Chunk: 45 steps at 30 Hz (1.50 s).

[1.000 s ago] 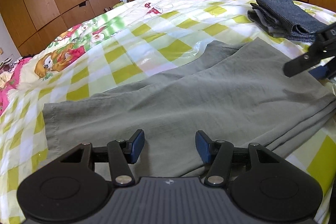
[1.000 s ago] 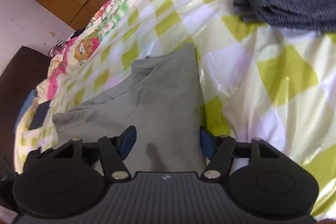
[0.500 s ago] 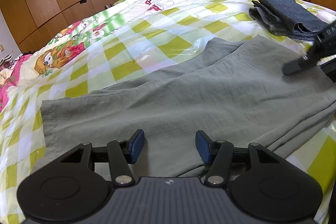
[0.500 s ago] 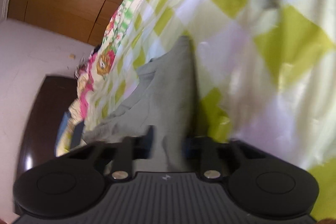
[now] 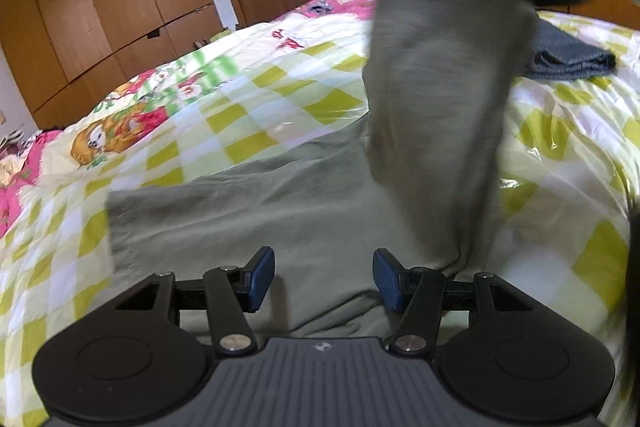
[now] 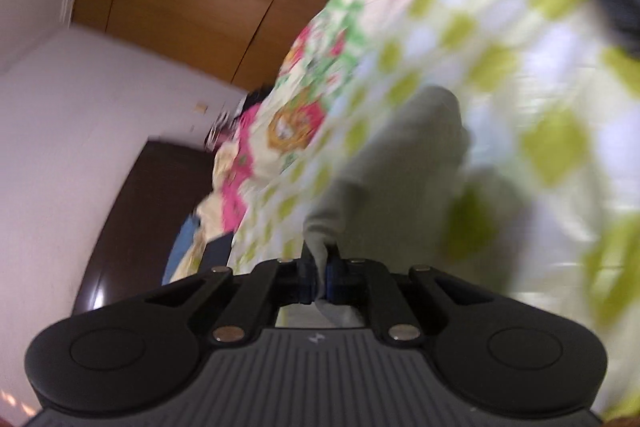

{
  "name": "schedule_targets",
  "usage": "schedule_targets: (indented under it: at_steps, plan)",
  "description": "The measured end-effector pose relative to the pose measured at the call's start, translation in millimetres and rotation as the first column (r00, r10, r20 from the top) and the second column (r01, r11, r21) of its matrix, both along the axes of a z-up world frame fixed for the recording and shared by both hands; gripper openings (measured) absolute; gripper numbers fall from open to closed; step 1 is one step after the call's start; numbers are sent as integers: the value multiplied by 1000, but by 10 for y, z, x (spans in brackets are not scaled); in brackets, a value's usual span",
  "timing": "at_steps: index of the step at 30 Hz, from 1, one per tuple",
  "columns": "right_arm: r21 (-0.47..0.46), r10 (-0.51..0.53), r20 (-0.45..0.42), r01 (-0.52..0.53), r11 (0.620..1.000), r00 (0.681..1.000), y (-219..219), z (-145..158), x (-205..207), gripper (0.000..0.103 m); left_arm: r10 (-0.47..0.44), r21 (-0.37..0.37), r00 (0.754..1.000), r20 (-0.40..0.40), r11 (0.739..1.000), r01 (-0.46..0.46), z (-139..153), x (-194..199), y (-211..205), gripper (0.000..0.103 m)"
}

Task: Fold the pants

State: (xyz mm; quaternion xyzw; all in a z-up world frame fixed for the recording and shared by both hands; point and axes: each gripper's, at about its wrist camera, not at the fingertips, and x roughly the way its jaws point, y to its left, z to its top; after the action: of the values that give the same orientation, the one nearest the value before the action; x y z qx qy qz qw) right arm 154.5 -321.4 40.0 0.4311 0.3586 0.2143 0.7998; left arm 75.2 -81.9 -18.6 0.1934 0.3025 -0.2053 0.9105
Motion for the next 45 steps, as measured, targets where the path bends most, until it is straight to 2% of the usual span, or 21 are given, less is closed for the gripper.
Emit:
schedule_targets:
  at_steps: [3, 5, 9, 12, 13, 14, 16, 19, 22, 25, 26, 28, 31, 33, 34, 35, 37, 38, 41, 43, 45]
  plan:
    - [-91, 94, -1, -94, 991, 996, 675, 48, 288, 6, 44, -36, 999, 5, 998, -44, 64, -9, 291, 68]
    - [-143, 156, -30, -159, 977, 987, 1092, -27, 471, 6, 83, -66, 997, 0, 994, -83, 77, -2, 477, 68]
    - [-303, 283, -107, -302, 904, 953, 1857, -229, 718, 7, 169, -126, 985, -41, 977, -173, 35, 3, 860, 68]
    - [-372, 293, -183, -342, 863, 939, 2176, -387, 750, 12, 200, -163, 978, -66, 964, -208, -4, 9, 1030, 68]
    - [-371, 297, -196, -351, 860, 935, 2219, -417, 727, 15, 204, -170, 977, -65, 962, -212, -1, 10, 1052, 68]
    - [-362, 302, -202, -357, 861, 932, 2230, -438, 679, 26, 205, -178, 977, -62, 961, -213, 7, 1, 1075, 68]
    - [-345, 312, -180, -357, 868, 933, 2280, -424, 621, 35, 204, -182, 978, -53, 961, -210, 17, -16, 1088, 68]
    - [-400, 307, -154, -343, 850, 939, 2379, -366, 603, 32, 209, -180, 977, -40, 960, -213, 30, -28, 1078, 68]
    - [-394, 278, -159, -319, 862, 947, 2376, -370, 694, 11, 231, -188, 973, -17, 955, -230, 72, -50, 1083, 68]
    - [-300, 233, -156, -271, 915, 960, 2290, -353, 765, 11, 254, -185, 967, 11, 951, -247, 115, -88, 1118, 68]
    - [-279, 228, -148, -262, 924, 962, 2298, -342, 784, 14, 261, -182, 965, 20, 950, -253, 133, -109, 1143, 68]
    - [-278, 252, -136, -281, 919, 958, 2364, -299, 827, 14, 282, -169, 959, 36, 947, -272, 155, -168, 1193, 68]
    - [-341, 273, -107, -294, 893, 956, 2398, -178, 879, 15, 332, -167, 943, 32, 932, -322, 177, -247, 1322, 69]
    - [-446, 268, -71, -271, 853, 961, 2346, -66, 917, 19, 357, -188, 934, 11, 918, -349, 204, -291, 1438, 69]
    - [-490, 265, -54, -257, 833, 963, 2313, -17, 931, 28, 365, -197, 931, 6, 913, -357, 221, -307, 1481, 69]
    - [-529, 263, -44, -246, 812, 964, 2271, 24, 947, 44, 371, -205, 929, 4, 909, -362, 245, -334, 1509, 69]
    - [-562, 254, -49, -237, 793, 966, 2210, 55, 993, 59, 372, -232, 928, 2, 903, -361, 314, -365, 1553, 71]
    - [-569, 256, -52, -239, 787, 965, 2202, 45, 1009, 59, 364, -249, 931, -5, 902, -354, 348, -368, 1552, 75]
    - [-595, 268, -94, -270, 757, 959, 2297, -63, 1074, 59, 325, -282, 946, -9, 906, -314, 401, -309, 1501, 77]
    - [-613, 278, -135, -301, 731, 951, 2420, -165, 1110, 59, 304, -248, 953, -7, 922, -296, 374, -246, 1405, 78]
    - [-656, 291, -148, -313, 686, 945, 2512, -266, 1132, 55, 288, -182, 957, -27, 940, -288, 265, -131, 1266, 78]
